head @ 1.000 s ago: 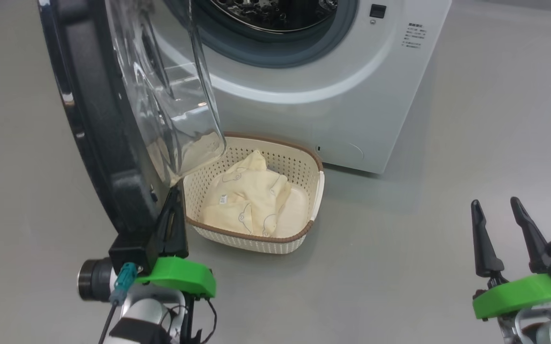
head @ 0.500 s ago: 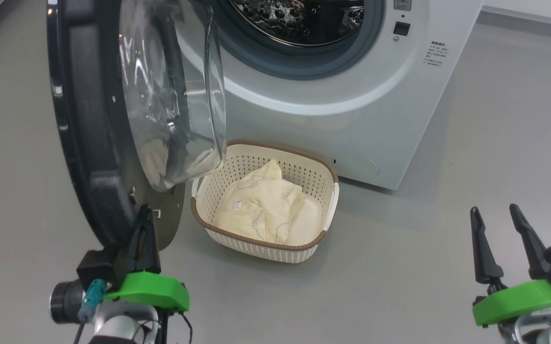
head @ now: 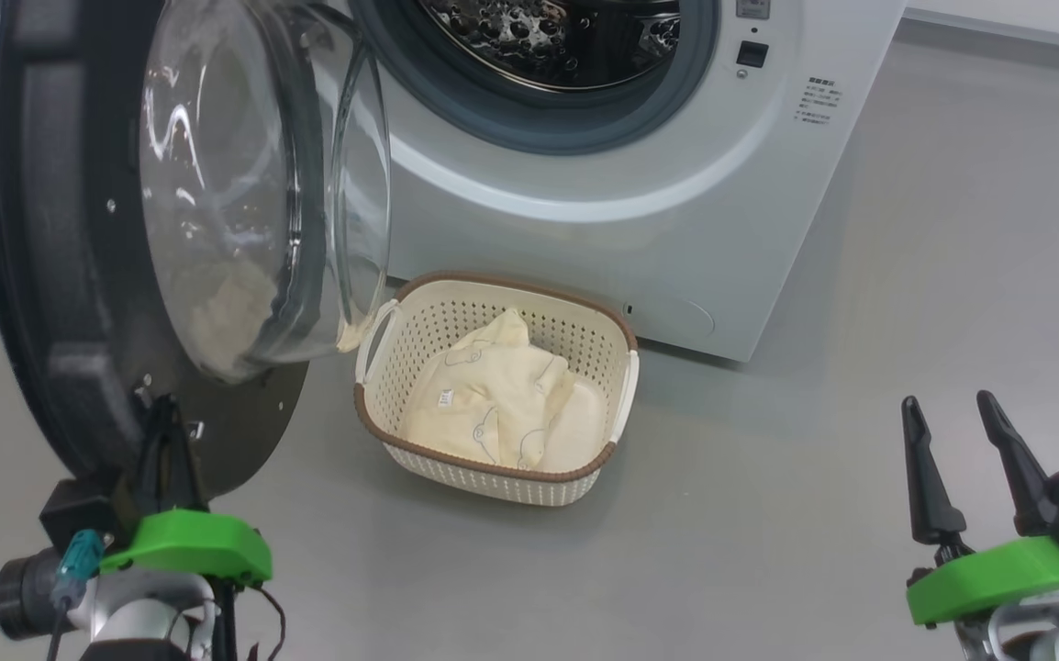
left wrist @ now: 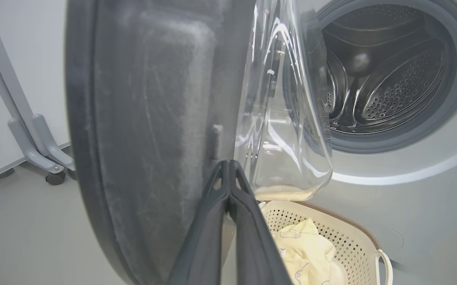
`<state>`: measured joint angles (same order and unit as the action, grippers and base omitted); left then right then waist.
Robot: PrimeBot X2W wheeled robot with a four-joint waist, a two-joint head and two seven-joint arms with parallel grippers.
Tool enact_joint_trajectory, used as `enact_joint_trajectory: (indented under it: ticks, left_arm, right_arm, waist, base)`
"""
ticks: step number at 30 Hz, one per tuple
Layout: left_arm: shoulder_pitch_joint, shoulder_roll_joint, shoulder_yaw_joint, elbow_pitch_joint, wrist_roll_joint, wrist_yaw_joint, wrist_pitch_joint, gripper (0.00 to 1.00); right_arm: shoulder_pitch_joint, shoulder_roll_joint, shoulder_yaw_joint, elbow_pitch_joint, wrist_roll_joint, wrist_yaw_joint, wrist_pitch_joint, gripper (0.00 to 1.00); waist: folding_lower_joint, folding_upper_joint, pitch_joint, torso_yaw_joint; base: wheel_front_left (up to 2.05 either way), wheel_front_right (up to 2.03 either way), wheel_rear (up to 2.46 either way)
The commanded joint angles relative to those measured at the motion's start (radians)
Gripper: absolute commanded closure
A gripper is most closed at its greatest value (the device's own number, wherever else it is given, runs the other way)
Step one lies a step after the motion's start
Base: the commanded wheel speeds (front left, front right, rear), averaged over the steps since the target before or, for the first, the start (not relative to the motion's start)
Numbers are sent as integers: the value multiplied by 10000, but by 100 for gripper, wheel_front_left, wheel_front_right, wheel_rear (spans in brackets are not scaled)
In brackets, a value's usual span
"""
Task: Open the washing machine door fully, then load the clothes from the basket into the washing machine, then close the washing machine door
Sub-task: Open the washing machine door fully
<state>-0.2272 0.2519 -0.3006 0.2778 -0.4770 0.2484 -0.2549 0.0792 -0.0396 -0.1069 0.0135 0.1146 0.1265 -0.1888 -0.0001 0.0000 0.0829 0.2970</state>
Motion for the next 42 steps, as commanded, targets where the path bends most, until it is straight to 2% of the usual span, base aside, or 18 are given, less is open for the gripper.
enact_joint_trajectory:
  ticks: [1, 6, 13, 42]
  left_arm:
    - [-326, 453, 627, -170, -70, 1126, -65, 100]
    - [-473, 624, 1198, -49, -130, 1205, -66, 100]
    - [-841, 788, 1938, 414, -158, 1071, -67, 100]
    - [-3334, 1447, 4075, 3655, 204, -15, -68, 100]
  right_arm:
    - [-199, -106, 186, -329, 56, 42, -3, 0]
    - [-227, -106, 91, -348, 92, 42, 37, 0]
    - [-306, -106, -29, -292, 131, 42, 86, 0]
    - [-997, -106, -37, -234, 55, 42, 104, 0]
  waist:
    - [1, 0, 21, -37]
    - [1, 0, 101, -139]
    - [1, 0, 220, -255]
    - [1, 0, 1158, -897]
  base:
    - [0, 0, 0]
    - [0, 0, 0]
    - [0, 0, 0]
    - [0, 0, 0]
